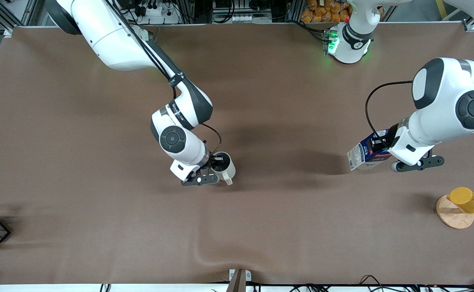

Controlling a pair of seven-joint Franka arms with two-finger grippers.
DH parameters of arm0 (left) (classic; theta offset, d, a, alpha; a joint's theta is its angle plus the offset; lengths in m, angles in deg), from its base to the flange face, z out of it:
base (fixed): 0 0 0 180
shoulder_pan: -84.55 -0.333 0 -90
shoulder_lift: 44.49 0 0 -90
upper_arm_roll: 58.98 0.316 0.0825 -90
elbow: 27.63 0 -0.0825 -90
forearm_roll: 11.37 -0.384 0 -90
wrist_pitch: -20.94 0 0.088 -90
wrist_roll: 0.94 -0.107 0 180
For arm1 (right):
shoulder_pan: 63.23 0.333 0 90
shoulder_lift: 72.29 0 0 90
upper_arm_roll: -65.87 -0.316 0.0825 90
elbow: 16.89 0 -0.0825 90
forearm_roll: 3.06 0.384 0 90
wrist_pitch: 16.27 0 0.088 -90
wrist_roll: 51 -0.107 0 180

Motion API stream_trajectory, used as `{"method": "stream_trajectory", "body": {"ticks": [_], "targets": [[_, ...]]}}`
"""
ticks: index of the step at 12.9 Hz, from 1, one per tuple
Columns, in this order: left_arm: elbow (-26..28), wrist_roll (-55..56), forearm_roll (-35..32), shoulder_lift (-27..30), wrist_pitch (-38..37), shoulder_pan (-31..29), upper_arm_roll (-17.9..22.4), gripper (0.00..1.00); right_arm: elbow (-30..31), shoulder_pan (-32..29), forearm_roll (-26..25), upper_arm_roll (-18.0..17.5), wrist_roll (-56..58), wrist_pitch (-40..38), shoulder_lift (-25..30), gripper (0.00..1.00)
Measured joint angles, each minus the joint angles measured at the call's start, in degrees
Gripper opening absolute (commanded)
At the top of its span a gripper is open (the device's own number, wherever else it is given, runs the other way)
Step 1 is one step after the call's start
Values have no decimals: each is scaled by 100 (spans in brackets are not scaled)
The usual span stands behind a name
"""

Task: Place milk next to cup
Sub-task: 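Set the mug down mid-table with the right gripper while the left gripper carries milk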

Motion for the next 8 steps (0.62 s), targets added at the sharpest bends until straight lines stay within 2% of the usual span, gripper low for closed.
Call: {"method": "stream_trajectory", "body": {"ticks": [1, 2, 3, 6, 8], "targets": [[0, 0, 0, 0, -1, -2, 1, 51, 21, 21, 0, 0, -234, -121, -1, 15], [0, 0, 0, 0, -1, -3, 1, 51, 30, 66, 0, -1, -440, -193, -1, 53], [0, 0, 0, 0, -1, -6, 1, 51, 30, 130, 0, -2, -611, -217, 0, 100], [-18, 0, 0, -1, -1, -9, 1, 51, -4, 205, 0, 4, -785, -301, 23, 100], [-69, 1, 0, 0, -1, -6, -4, 52, -123, 165, 0, 49, -826, -696, 203, 100]]}}
